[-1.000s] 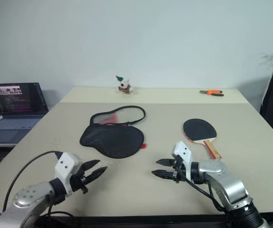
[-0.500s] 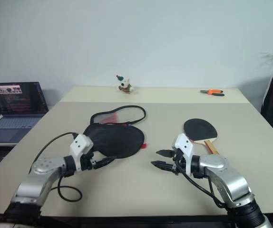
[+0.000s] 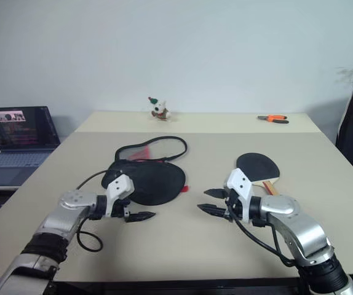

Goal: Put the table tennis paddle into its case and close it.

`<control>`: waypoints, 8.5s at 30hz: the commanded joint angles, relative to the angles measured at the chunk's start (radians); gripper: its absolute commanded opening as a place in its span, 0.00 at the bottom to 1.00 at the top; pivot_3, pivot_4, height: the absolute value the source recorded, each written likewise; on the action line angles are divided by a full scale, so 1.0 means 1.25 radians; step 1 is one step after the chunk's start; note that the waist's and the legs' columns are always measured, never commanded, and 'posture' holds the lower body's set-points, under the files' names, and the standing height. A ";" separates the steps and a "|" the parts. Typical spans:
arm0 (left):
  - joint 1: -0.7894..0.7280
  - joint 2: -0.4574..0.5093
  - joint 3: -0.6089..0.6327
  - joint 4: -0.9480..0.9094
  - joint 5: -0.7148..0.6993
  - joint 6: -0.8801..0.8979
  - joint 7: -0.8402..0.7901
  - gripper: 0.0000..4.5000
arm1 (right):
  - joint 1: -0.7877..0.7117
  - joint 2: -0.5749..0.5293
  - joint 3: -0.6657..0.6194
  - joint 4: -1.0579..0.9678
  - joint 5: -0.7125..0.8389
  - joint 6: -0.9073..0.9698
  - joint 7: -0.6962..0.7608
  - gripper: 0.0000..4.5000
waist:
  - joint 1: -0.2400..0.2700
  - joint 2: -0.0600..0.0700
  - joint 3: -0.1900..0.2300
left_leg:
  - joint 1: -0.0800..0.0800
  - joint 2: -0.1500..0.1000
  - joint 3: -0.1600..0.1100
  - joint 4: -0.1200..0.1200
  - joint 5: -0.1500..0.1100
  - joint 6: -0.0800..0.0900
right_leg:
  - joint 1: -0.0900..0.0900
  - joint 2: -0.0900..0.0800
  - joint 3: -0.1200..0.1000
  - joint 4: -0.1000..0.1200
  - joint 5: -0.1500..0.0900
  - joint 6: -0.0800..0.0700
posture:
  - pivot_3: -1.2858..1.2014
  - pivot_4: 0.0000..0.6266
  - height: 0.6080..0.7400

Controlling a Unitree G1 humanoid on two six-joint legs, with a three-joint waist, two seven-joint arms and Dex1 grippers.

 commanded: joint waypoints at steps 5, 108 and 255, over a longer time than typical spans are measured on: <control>-0.044 -0.001 0.001 0.094 0.027 -0.073 -0.043 0.86 | 0.006 -0.004 -0.028 -0.024 0.003 -0.009 -0.028 0.51 | 0.000 0.000 0.000 | 0.000 0.000 0.000 0.000 0.000 0.000 | -0.001 0.000 0.000 0.000 0.000 0.000 | 0.52 0.24 1.00; 0.327 0.151 0.221 -0.698 -0.264 0.431 0.093 0.71 | -0.568 0.097 0.038 0.808 -0.092 0.218 -0.076 0.01 | -0.012 0.000 0.001 | -0.012 0.000 0.005 0.001 0.000 0.000 | -0.015 -0.002 0.003 0.005 0.000 -0.001 | 0.52 0.24 1.00; 0.124 0.136 0.189 -0.619 -0.334 0.410 0.062 0.71 | -0.272 0.043 -0.268 0.542 -0.256 0.209 -0.302 1.00 | 0.000 -0.001 0.000 | -0.014 0.001 0.006 0.003 0.002 -0.003 | -0.017 -0.001 0.003 0.007 0.002 -0.003 | 0.52 0.24 1.00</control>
